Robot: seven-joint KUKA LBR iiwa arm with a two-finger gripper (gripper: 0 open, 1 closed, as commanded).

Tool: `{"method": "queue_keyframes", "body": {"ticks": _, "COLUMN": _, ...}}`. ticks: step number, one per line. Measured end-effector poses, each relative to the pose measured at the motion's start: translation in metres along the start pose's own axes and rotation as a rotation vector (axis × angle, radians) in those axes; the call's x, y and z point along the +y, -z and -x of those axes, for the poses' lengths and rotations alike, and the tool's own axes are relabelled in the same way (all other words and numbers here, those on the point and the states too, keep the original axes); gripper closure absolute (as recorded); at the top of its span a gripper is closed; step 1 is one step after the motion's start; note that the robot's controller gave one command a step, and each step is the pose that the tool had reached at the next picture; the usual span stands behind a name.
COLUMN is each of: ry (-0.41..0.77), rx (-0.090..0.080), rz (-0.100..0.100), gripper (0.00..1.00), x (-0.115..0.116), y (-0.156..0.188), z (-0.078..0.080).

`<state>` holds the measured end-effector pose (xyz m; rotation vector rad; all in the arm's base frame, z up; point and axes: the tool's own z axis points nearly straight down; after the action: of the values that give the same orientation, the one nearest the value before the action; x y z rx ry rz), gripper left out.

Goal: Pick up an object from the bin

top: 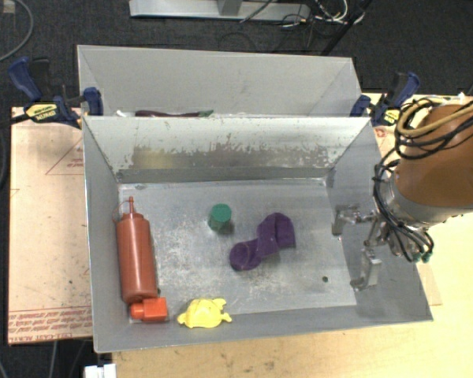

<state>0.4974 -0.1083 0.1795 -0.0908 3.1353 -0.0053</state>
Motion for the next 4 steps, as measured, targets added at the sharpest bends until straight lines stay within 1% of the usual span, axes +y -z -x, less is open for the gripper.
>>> {"method": "queue_keyframes", "body": {"ticks": 1, "ry": 0.016, "rx": 0.004, "rz": 0.005, "gripper": 0.00, "x": 0.048, "y": -0.045, "z": 0.000}}
{"method": "queue_keyframes", "body": {"ticks": 2, "ry": -0.054, "rx": 0.004, "rz": 0.006, "gripper": 0.00, "x": 0.051, "y": -0.065, "z": 0.024}}
{"method": "queue_keyframes", "body": {"ticks": 3, "ry": 0.152, "rx": 0.002, "rz": 0.004, "gripper": 0.00, "x": 0.066, "y": -0.056, "z": 0.046}}
{"method": "queue_keyframes", "body": {"ticks": 4, "ry": 0.036, "rx": -0.003, "rz": 0.005, "gripper": 0.00, "x": 0.106, "y": -0.078, "z": 0.064}}
